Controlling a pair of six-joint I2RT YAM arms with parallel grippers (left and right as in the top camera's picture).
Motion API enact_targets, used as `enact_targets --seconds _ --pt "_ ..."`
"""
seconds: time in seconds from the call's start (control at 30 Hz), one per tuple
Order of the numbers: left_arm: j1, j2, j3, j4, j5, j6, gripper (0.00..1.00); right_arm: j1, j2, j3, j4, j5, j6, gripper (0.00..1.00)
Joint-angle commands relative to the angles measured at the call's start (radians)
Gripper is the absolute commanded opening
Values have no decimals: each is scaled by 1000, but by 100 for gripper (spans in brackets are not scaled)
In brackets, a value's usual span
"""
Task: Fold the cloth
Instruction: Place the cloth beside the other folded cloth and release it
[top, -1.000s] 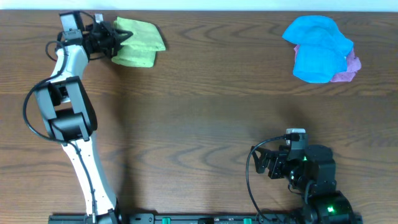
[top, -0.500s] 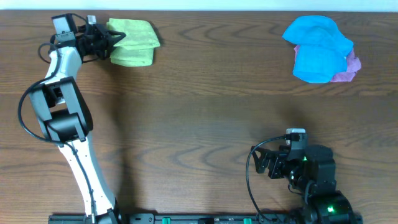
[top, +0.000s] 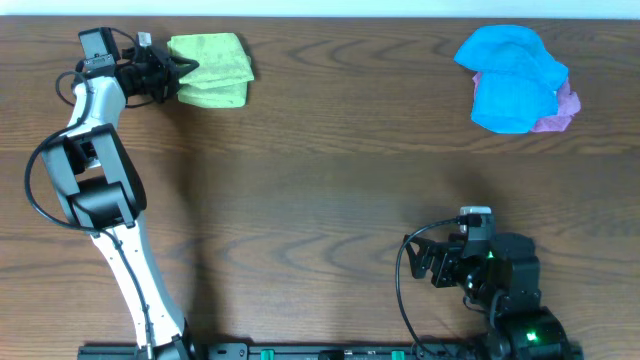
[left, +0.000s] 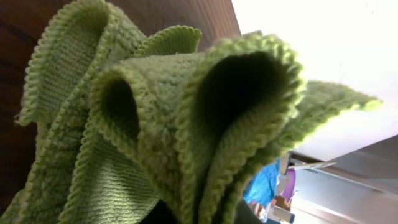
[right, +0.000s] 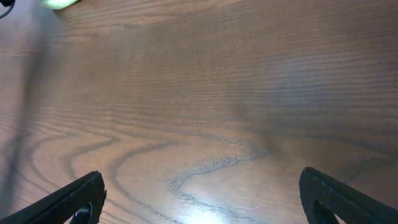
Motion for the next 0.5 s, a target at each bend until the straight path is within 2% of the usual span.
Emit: enact_targets --seconds 0.0,0.07,0.27,0.47 --pt "5 -6 23 -6 4 42 22 -8 -5 -5 -1 -5 14 99" --pt "9 -6 23 -6 4 47 25 -8 -5 -5 -1 -5 14 99" --pt "35 -7 23 -7 18 68 45 -8 -5 -5 -1 -5 14 99" --pt "62 -11 23 -13 28 71 56 -8 -5 -5 -1 -4 14 99"
